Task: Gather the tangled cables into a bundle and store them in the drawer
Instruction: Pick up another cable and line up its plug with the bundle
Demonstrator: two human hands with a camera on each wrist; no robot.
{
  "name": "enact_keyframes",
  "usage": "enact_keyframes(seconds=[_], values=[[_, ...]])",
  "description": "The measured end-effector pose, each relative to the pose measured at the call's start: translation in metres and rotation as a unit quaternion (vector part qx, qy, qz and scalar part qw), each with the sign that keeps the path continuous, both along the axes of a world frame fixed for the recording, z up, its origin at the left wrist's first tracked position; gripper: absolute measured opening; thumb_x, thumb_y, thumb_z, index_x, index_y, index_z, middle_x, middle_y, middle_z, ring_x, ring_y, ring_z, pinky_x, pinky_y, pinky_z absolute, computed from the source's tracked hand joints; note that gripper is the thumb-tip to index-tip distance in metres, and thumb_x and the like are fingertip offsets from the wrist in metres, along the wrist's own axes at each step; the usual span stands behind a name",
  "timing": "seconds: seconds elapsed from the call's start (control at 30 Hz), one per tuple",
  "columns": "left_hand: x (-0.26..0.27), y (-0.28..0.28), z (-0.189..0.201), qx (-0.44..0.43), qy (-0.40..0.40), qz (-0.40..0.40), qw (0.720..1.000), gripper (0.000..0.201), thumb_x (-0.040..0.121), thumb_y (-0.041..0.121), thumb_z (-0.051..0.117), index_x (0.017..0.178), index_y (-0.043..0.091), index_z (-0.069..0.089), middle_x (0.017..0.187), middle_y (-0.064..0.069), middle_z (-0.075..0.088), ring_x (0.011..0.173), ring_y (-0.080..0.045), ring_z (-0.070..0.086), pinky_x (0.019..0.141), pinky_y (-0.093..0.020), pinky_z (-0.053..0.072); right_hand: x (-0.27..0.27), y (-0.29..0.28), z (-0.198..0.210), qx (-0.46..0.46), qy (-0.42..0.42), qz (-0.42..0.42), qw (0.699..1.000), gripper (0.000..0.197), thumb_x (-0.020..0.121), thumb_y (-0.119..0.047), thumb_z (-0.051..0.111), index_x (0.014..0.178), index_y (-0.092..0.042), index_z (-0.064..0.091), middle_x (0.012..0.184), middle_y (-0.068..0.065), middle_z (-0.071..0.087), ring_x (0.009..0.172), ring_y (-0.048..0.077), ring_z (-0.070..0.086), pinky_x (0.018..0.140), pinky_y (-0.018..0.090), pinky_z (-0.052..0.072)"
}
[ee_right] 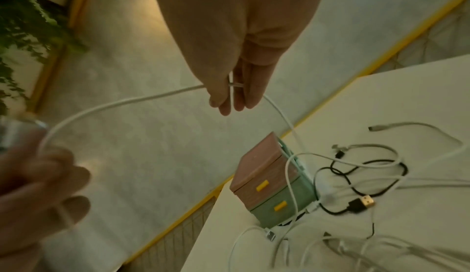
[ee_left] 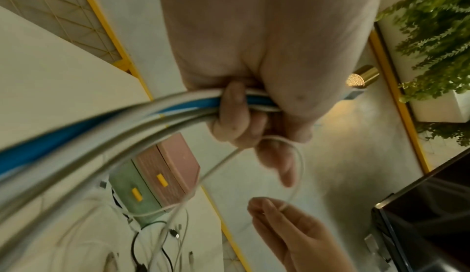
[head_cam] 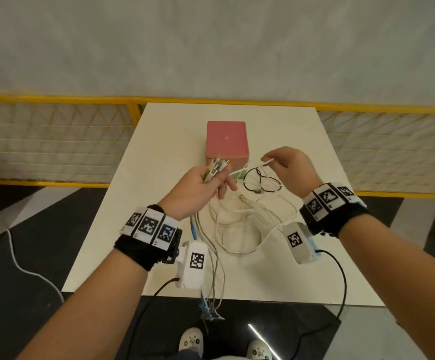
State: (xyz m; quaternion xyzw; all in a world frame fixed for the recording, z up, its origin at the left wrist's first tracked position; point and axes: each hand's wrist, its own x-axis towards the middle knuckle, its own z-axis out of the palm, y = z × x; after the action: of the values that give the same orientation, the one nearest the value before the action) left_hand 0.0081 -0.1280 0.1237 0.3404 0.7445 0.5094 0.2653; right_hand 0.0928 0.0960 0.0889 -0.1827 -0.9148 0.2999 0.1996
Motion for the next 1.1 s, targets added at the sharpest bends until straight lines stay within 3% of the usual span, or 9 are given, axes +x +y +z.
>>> enact_keyframes(seconds=[0.1, 0.2, 0.33, 0.5, 0.63, 0.77, 0.9, 1.0, 1.1], values=[[-0.009, -0.002, 0.001, -0.010, 0.001, 0.073, 0.997, 0.039, 0.104, 0.034, 0.040, 0.100, 0.013, 0.073, 0.044, 0.020, 0.057, 0.045, -0.005, 0.039, 0.045, -0.015, 0.032, 0.003, -0.008, 0.009, 0.032, 0.053, 0.088, 0.994, 0.019, 0.090, -0.011, 0.061, 0.105, -0.011, 0.072, 0.111, 0.004, 0.067, 0.101, 0.015, 0.062, 0.090, 0.023, 0.048], [-0.011, 0.009, 0.000, 0.004, -0.056, 0.091, 0.994, 0.039, 0.103, 0.040, 0.041, 0.107, 0.016, 0.072, 0.062, 0.007, 0.067, 0.047, -0.011, 0.035, 0.042, -0.017, 0.031, 0.007, -0.033, 0.018, 0.076, 0.100, 0.224, 0.966, 0.025, 0.087, -0.006, 0.063, 0.110, -0.014, 0.071, 0.120, -0.003, 0.063, 0.104, 0.006, 0.059, 0.091, 0.025, 0.049], [-0.007, 0.028, -0.002, 0.024, -0.137, 0.099, 0.985, 0.039, 0.102, 0.042, 0.045, 0.105, 0.012, 0.069, 0.050, 0.006, 0.049, 0.047, -0.010, 0.037, 0.040, -0.018, 0.028, 0.010, -0.057, 0.011, 0.110, 0.103, 0.336, 0.930, 0.019, 0.085, -0.004, 0.060, 0.100, -0.004, 0.072, 0.122, 0.009, 0.063, 0.106, 0.023, 0.063, 0.086, 0.035, 0.053], [-0.007, 0.031, 0.000, 0.037, -0.132, 0.057, 0.989, 0.034, 0.102, 0.038, 0.047, 0.116, 0.019, 0.071, 0.061, 0.017, 0.058, 0.041, 0.002, 0.045, 0.042, -0.012, 0.031, 0.012, -0.049, 0.012, 0.101, 0.081, 0.331, 0.935, 0.023, 0.079, 0.006, 0.063, 0.094, -0.006, 0.074, 0.117, 0.006, 0.064, 0.092, 0.011, 0.061, 0.080, 0.005, 0.037], [-0.002, 0.032, 0.003, 0.073, -0.108, 0.060, 0.990, 0.024, 0.099, 0.022, 0.056, 0.116, 0.011, 0.070, 0.051, 0.018, 0.059, 0.041, 0.004, 0.049, 0.042, -0.010, 0.032, 0.013, -0.047, 0.019, 0.097, 0.090, 0.332, 0.934, 0.029, 0.075, 0.010, 0.057, 0.093, -0.005, 0.073, 0.113, 0.006, 0.067, 0.101, 0.015, 0.062, 0.088, 0.015, 0.046], [0.002, 0.030, 0.008, 0.142, -0.079, 0.099, 0.982, 0.021, 0.095, 0.004, 0.060, 0.112, -0.005, 0.067, 0.080, -0.003, 0.068, 0.044, 0.008, 0.053, 0.045, -0.001, 0.035, 0.019, -0.045, 0.026, 0.025, 0.109, 0.260, 0.959, 0.025, 0.078, 0.000, 0.051, 0.096, -0.007, 0.067, 0.107, 0.005, 0.062, 0.104, 0.019, 0.060, 0.090, 0.032, 0.050], [0.002, 0.028, 0.004, 0.140, -0.027, 0.034, 0.989, 0.009, 0.088, 0.000, 0.067, 0.096, 0.002, 0.071, 0.089, -0.003, 0.073, 0.076, 0.000, 0.069, 0.073, -0.010, 0.049, 0.012, -0.044, 0.029, -0.104, 0.086, 0.105, 0.985, 0.022, 0.098, -0.021, 0.045, 0.100, -0.010, 0.064, 0.099, 0.006, 0.062, 0.095, 0.017, 0.060, 0.088, 0.038, 0.050], [0.007, 0.029, -0.004, 0.116, 0.002, -0.037, 0.993, 0.005, 0.084, -0.003, 0.070, 0.089, -0.003, 0.071, 0.086, 0.000, 0.072, 0.085, -0.008, 0.070, 0.085, -0.020, 0.053, 0.003, -0.050, 0.035, -0.240, 0.037, 0.114, 0.963, 0.025, 0.098, -0.030, 0.046, 0.106, -0.016, 0.065, 0.098, 0.007, 0.070, 0.090, 0.018, 0.065, 0.085, 0.037, 0.053], [0.006, 0.027, -0.012, 0.081, 0.048, -0.076, 0.993, 0.006, 0.086, 0.003, 0.070, 0.088, -0.001, 0.074, 0.088, 0.004, 0.072, 0.090, -0.006, 0.068, 0.090, -0.019, 0.049, 0.001, -0.058, 0.040, -0.361, 0.079, 0.090, 0.925, 0.017, 0.091, -0.004, 0.058, 0.106, -0.009, 0.062, 0.088, 0.014, 0.068, 0.070, 0.013, 0.065, 0.063, 0.025, 0.053]])
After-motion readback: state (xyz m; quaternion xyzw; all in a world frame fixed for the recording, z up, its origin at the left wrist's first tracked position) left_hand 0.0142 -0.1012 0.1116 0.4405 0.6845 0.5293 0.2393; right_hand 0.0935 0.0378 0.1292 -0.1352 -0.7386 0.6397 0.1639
